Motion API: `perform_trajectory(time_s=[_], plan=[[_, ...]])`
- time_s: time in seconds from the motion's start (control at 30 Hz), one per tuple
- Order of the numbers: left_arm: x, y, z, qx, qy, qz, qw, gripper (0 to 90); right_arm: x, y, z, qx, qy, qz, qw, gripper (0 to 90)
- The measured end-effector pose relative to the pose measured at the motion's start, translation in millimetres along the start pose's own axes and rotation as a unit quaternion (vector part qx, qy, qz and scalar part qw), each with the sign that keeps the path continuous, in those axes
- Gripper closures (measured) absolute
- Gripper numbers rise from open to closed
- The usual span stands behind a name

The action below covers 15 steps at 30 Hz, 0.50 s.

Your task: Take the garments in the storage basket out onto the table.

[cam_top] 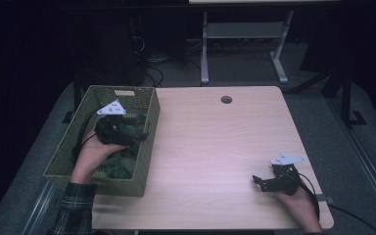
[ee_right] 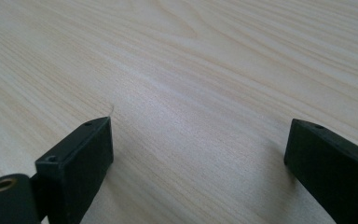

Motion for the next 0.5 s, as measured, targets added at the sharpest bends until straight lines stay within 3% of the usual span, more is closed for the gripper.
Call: perform_trajectory(time_s=[0.27,0.5], plan=[[10.3,-23.7,-14.1,0.020,-0.003,0.019,0.9996,27.8,0.0,0.2,0.0,-0.001,0.000,0.000,1.0000,7.6],[8.8,-42.1,-31.5,0.024,-0.031,0.040,0.9984,36.2,-0.1,0.4,0.1,-0.001,0.000,-0.001,1.0000,7.6]])
Point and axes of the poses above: each handheld gripper's, and its own axes: x roughly backward along the jaws, z roughly out of its top, y roughly to its right, the point moved 10 cm from there along -x, roughly forward along the jaws, and after that the axes turned 15 degrees about -y, right-handed, at the moved point
